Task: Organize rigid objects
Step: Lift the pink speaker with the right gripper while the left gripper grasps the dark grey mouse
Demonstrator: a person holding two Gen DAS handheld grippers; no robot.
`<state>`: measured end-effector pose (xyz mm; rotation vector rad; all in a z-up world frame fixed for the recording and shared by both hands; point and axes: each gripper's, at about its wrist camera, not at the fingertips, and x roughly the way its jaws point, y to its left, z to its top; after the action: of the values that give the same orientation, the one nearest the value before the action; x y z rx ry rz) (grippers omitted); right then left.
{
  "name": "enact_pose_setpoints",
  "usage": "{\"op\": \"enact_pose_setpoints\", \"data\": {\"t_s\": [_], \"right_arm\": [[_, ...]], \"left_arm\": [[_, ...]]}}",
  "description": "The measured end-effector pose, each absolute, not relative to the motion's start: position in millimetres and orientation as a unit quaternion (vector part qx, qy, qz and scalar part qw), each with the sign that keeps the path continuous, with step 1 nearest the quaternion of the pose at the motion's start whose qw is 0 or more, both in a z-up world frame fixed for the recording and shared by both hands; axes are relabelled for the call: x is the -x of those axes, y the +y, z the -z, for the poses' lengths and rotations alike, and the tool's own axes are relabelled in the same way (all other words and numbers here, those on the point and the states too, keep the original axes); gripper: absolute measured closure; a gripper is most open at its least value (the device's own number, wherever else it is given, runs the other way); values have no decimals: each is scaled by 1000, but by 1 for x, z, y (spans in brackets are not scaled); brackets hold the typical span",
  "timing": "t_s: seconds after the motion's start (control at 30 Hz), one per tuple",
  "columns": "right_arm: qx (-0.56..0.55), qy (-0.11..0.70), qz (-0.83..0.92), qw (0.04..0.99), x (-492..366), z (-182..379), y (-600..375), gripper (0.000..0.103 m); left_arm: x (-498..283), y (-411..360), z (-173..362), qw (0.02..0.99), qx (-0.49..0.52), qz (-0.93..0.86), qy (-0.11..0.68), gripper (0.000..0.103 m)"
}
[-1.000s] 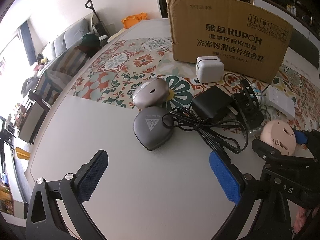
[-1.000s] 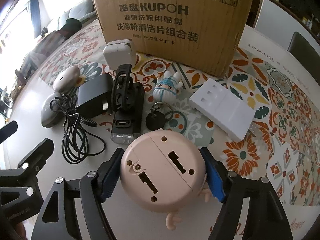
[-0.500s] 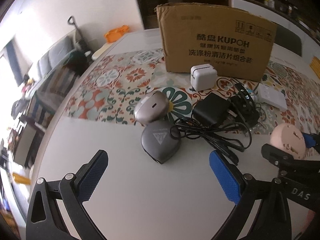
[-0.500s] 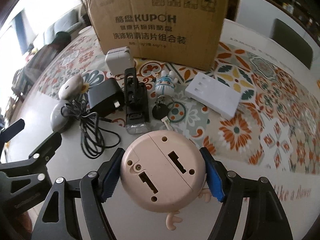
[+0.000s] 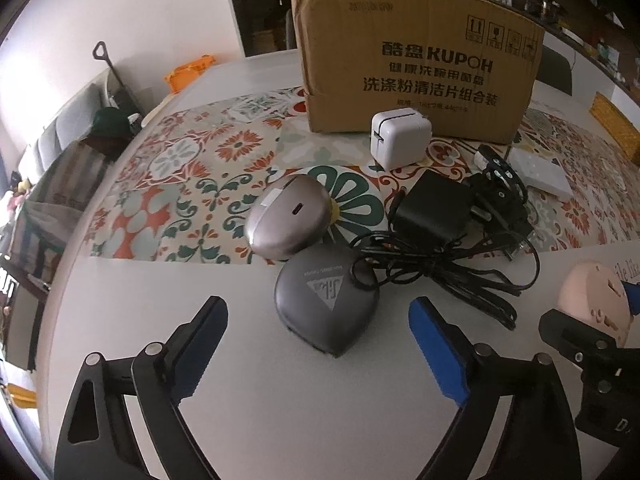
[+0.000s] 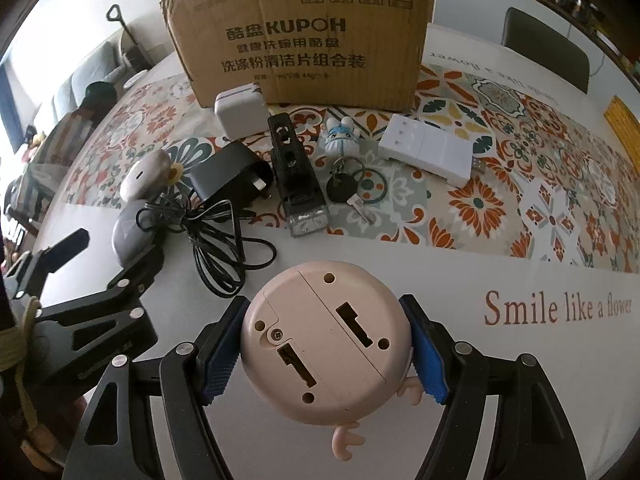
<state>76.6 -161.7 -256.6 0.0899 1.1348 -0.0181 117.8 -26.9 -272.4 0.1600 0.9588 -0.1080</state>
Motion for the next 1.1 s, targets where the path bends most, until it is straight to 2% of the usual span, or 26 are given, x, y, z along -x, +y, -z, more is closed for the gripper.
{"op": "enact_pose_setpoints", "data": {"t_s": [0.07,0.2,0.47,0.6,1.1], "right_arm": [[-43,534,16,844,-77,256,-161,29],[-48,529,28,847,-79,256,-163,29],[-49,527,34,848,-82,257,-164,29],[-49,527,32,848,-82,259,-163,29],[-42,524,13,851,-76,255,-162,29]], "left_arm": [[-121,-26,274,884,-73,59,457,19],[-127,-28,279,884,-74,67,458,21],[-129,-29,285,890,-78,78,442,31],[-126,-28,286,897,-69,90,426,48],[-97,-22,270,887,-50,89,449,48]]}}
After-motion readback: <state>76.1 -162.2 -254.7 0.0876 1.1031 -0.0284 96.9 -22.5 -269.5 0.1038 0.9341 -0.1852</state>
